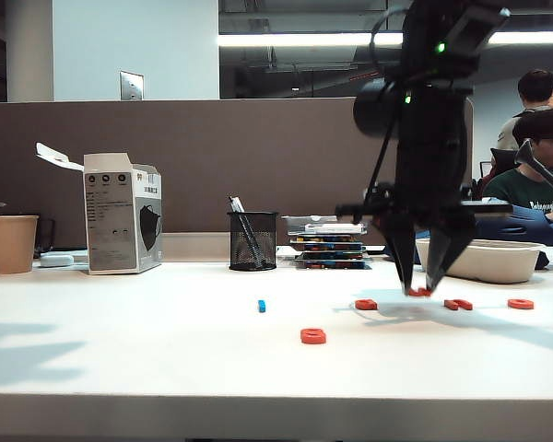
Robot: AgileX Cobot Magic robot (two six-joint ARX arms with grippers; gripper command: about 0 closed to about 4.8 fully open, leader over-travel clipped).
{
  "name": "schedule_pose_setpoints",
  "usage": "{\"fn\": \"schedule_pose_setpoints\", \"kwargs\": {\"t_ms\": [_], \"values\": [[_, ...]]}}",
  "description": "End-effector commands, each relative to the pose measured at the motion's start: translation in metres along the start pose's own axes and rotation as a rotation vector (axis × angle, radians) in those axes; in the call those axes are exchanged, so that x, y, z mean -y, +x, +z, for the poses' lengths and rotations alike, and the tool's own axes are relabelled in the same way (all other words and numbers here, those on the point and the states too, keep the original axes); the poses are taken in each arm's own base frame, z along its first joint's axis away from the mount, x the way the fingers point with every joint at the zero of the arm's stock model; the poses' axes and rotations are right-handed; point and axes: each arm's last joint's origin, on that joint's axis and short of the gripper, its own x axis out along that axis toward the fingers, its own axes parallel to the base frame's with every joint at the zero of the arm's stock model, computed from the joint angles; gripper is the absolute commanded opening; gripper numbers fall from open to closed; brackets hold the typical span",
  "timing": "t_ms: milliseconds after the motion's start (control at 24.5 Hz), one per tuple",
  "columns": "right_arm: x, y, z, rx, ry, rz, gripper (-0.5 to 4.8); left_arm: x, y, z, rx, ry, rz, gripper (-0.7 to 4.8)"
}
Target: Select the appropriate letters from the row of letter magnets placed on the table to arrange into the word "sun".
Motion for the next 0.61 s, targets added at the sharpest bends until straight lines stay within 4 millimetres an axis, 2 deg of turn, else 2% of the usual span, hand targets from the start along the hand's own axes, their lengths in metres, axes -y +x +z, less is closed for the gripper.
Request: {"fn": "schedule_pose_setpoints", "kwargs": {"t_ms": [41,245,449,613], "values": [[-0.001,-0.013,0.005,0.02,0.002,0.009,1.04,0.001,-0.002,0.001,0.01,0.004,-0.008,-0.05],[0.0,-0.027,0.001,0.002,0.007,0.043,1.04,0.001,-0.002,0.001,0.01,0.004,-0.008,-0.05],[0.002,-0.06,-0.009,0.031,0.019,0.063,1.04,0.001,-0.002,0.001,0.01,0.004,-0.008,-0.05],[-0.002,-0.082,-0.03,0.071,0.011,0.079,1.04,0.001,-0.002,0.001,0.011,0.004,-0.008,-0.05]]}}
